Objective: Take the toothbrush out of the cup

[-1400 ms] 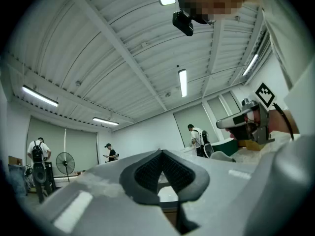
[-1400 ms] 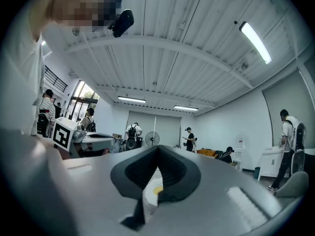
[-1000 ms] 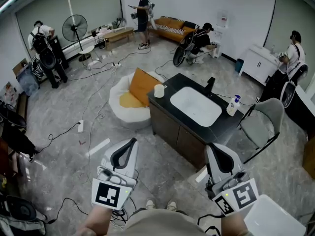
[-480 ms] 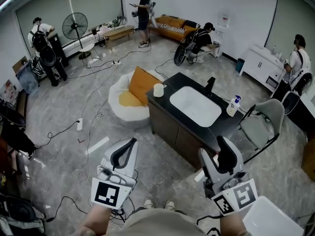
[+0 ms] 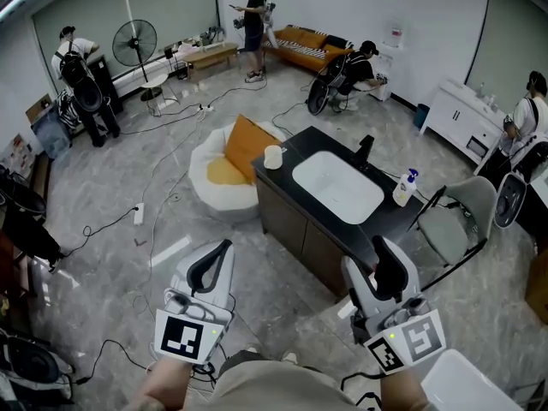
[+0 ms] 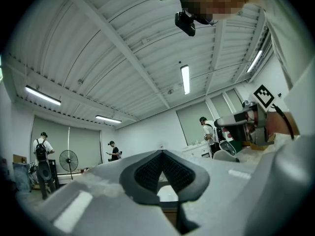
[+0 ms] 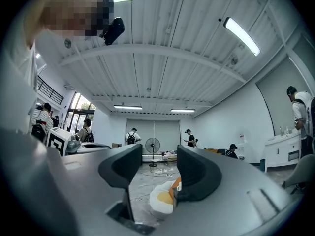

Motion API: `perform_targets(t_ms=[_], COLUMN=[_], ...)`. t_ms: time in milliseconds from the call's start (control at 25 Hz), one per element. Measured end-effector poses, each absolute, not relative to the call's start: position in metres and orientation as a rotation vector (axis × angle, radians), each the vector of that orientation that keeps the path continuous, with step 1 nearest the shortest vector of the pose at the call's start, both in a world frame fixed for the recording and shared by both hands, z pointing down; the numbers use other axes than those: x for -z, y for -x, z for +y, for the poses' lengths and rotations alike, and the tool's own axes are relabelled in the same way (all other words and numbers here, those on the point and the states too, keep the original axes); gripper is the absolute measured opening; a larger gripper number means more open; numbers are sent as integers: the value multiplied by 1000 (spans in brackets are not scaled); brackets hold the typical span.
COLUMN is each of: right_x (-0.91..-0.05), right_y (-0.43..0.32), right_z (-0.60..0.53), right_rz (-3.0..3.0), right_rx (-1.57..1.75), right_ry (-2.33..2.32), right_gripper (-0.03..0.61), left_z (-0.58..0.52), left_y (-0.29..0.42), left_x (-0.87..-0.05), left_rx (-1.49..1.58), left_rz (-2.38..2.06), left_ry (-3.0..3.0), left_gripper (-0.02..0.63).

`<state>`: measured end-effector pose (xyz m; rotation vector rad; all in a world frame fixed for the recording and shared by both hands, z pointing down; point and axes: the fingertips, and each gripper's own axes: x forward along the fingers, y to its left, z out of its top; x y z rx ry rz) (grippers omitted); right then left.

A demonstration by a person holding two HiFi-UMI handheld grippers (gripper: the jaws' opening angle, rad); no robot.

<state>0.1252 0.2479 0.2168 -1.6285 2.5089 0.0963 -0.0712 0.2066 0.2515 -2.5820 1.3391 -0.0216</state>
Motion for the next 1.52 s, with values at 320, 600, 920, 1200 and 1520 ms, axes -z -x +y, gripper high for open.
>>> perform_targets(t_ms=[320,600,920,1200,1520], right_x=[-235,-252,-278,-275,-259], right_y=[-138,-147,-141,-125,-93], right_z=[233,198,132,40,-78], right_rz=[2570,2576,2601,2604,2592], right_rx=[-87,-91,-39,-8,-27], right_ry=[1558,1543,1556,1599,1657], right_gripper=[216,221,215,215,212], left_z=[200,168,109,17,-105], left_y=[56,46,38,54,81], left_x=[-263,-280,-297,-296,-286], left_rx=[21,21,24,31,34], left_rz=[1380,1404,1360,1351,1302], left_ry=[2539,2533,2558,2597,2627], left_gripper=[2,2,2,2,2])
